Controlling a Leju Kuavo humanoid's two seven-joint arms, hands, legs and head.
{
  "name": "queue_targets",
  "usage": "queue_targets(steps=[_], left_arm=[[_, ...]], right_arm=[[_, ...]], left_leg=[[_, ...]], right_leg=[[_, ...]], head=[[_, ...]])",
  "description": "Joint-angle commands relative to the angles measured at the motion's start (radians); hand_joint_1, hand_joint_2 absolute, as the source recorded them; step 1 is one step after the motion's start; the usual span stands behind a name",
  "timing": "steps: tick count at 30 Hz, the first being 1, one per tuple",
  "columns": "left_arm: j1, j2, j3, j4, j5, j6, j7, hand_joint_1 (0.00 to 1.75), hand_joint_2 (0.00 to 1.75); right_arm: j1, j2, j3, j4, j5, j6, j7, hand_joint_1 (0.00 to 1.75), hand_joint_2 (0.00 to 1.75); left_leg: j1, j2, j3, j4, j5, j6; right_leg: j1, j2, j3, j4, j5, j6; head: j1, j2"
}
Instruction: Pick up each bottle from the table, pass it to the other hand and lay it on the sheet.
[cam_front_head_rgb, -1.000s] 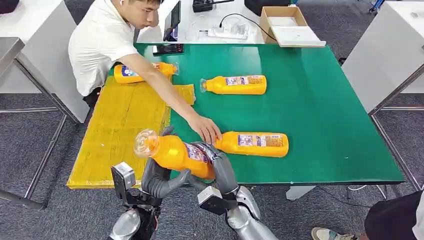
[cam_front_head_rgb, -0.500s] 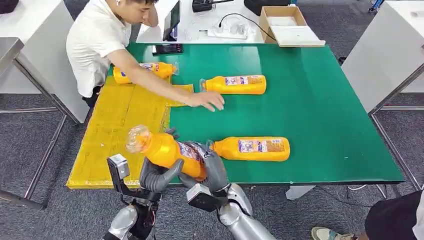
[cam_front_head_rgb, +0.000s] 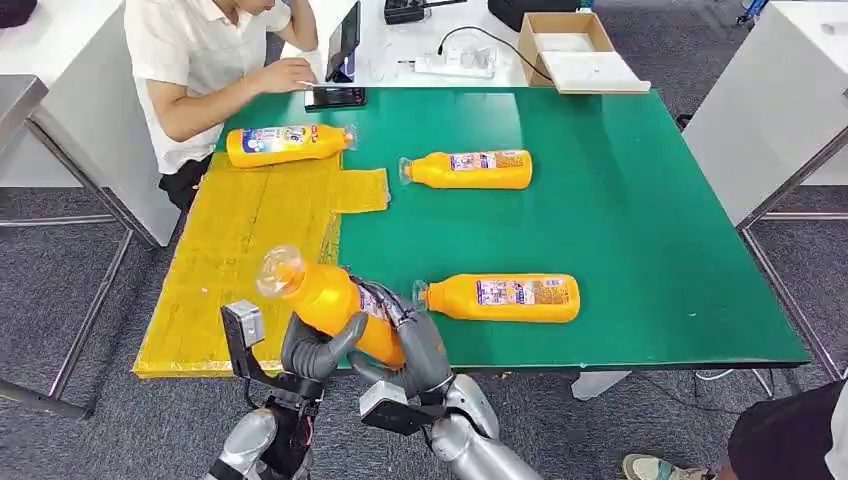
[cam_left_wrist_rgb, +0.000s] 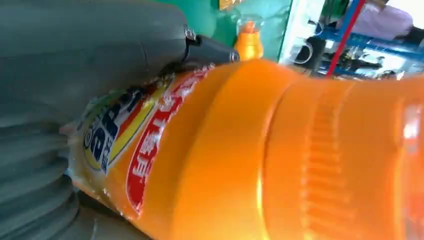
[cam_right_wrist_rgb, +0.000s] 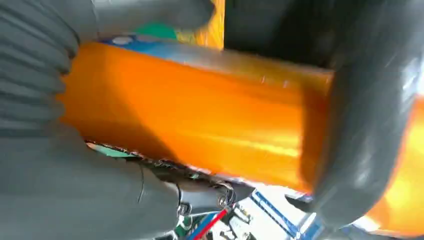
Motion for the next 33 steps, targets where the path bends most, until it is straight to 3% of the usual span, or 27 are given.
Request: queue_targets(steps=[1, 6, 7, 13, 14, 18, 22, 25, 29, 33], left_arm=[[-0.046, 0.027, -0.011, 0.061, 0.001, 0.017, 0.000, 1.75, 1.75], [-0.046, 0.025, -0.013, 0.061, 0.001, 0.017, 0.000, 1.75, 1.75], [-0.044, 0.024, -0.012, 0.060, 0.002, 0.018, 0.000, 1.75, 1.75], [-0.077, 0.128, 0.129, 0.026, -0.241, 0.241, -0.058, 1.75, 1.75], [-0.070, 0.146, 0.180, 0.008, -0.318, 0.281, -0.064, 1.75, 1.75], [-0.035, 0.172, 0.305, -0.072, -0.562, 0.390, -0.096, 1.75, 1.75], [-0.083, 0.174, 0.272, -0.056, -0.885, 0.470, -0.063, 1.75, 1.75], [-0.225, 0.164, 0.197, 0.080, -1.116, 0.489, 0.018, 1.75, 1.75], [-0.387, 0.141, 0.194, 0.274, -1.111, 0.493, 0.059, 1.75, 1.75], [-0.528, 0.181, 0.118, 0.539, -1.378, 0.461, 0.184, 1.75, 1.75]], right_arm=[[0.017, -0.006, 0.069, -0.013, -0.014, -0.007, -0.018, 0.00, 1.75], [0.016, -0.008, 0.068, -0.013, -0.014, -0.006, -0.018, 0.00, 1.75], [0.018, -0.010, 0.067, -0.019, -0.016, -0.009, -0.019, 0.00, 0.00], [0.172, -0.107, 0.000, -0.285, 0.036, -0.238, -0.046, 0.00, 0.00], [0.216, -0.121, -0.054, -0.342, 0.063, -0.307, -0.048, 0.00, 0.00], [0.352, -0.071, -0.319, -0.578, 0.207, -0.309, -0.048, 0.00, 0.00], [0.375, -0.038, -0.386, -0.680, 0.171, -0.309, -0.048, 0.00, 0.00], [0.358, -0.022, -0.351, -0.729, 0.188, -0.309, -0.048, 0.00, 0.00], [0.343, 0.021, -0.351, -0.806, 0.221, -0.309, -0.048, 0.00, 0.00], [0.313, 0.007, -0.339, -0.739, 0.138, -0.309, -0.048, 0.00, 0.00]], left_leg=[[0.001, 0.000, 0.005, -0.001, -0.001, -0.002], [0.001, 0.000, 0.004, -0.001, -0.001, -0.001], [0.001, 0.000, 0.002, -0.001, -0.001, -0.001], [0.001, -0.002, 0.003, -0.001, 0.000, -0.002], [0.001, -0.003, 0.004, -0.002, -0.001, -0.002], [0.001, -0.001, 0.001, 0.000, -0.001, -0.002], [0.001, -0.001, 0.001, 0.001, -0.002, -0.002], [0.001, -0.006, -0.002, 0.002, 0.000, -0.001], [0.001, -0.008, -0.002, 0.002, 0.001, -0.002], [0.000, -0.006, 0.002, -0.001, 0.003, -0.002]], right_leg=[[0.001, -0.001, 0.005, -0.001, -0.002, -0.002], [0.001, -0.002, 0.004, -0.001, -0.001, -0.002], [0.001, -0.001, 0.003, -0.001, -0.001, -0.001], [0.001, -0.003, 0.003, -0.001, -0.001, -0.002], [0.001, -0.004, 0.005, -0.001, -0.002, -0.002], [0.001, -0.002, 0.001, 0.000, -0.002, -0.002], [0.001, -0.002, 0.001, 0.002, -0.003, -0.002], [0.001, -0.007, 0.000, 0.002, -0.002, -0.002], [0.001, -0.009, 0.000, 0.002, -0.002, -0.002], [0.001, -0.007, 0.003, 0.000, 0.001, -0.003]], head=[[0.000, 0.000], [0.000, 0.000], [0.000, 0.000], [0.000, 0.000], [0.000, 0.000], [0.000, 0.000], [0.000, 0.000], [0.000, 0.000], [0.000, 0.000], [0.000, 0.000]])
